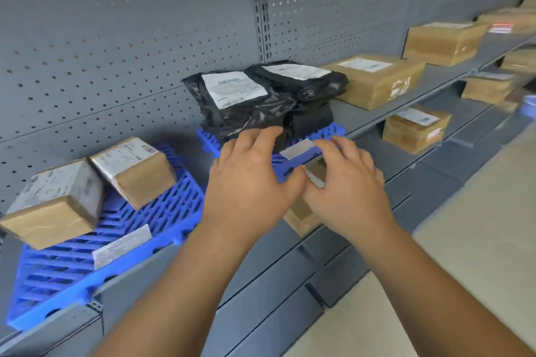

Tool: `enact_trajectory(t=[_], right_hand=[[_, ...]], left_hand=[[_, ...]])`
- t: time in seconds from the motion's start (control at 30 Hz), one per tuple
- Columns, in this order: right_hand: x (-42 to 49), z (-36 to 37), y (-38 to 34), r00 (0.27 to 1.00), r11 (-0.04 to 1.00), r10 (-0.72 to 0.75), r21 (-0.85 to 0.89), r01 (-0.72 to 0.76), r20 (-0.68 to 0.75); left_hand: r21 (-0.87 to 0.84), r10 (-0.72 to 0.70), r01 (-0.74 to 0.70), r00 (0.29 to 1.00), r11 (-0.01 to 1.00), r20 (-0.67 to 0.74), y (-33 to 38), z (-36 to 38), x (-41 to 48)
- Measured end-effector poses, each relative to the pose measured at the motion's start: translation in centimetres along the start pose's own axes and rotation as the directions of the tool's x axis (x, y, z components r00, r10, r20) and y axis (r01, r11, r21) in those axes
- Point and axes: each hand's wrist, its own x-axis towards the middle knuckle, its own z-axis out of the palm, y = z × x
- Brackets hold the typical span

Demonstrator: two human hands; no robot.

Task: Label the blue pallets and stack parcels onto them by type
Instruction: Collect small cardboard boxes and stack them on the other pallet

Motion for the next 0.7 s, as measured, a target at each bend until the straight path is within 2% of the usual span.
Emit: enact_trajectory(t=[0.3,0.5,0.7], right_hand=[[-1.4,-7.0,15.1,0.957,0.947,0.277,-0.145,-0.287,-0.084],[-3.0,-10.4,22.9,0.874,0.856,0.465,-0.180,-0.485,-0.141],[-2.6,-11.7,29.6,0.780,0.740,0.596,-0.245,-0.626,-0.191]], left_hand=[[-0.061,0.159,-0.151,0.973,0.987,0.166,11.2,11.4,2.0],[-0.078,0.304,-0.294,0.908,0.953,0.289,16.9,18.6,3.4],[-0.130,0.436,-0.417,0.835,0.899,0.336,21.8,25.5,6.4]])
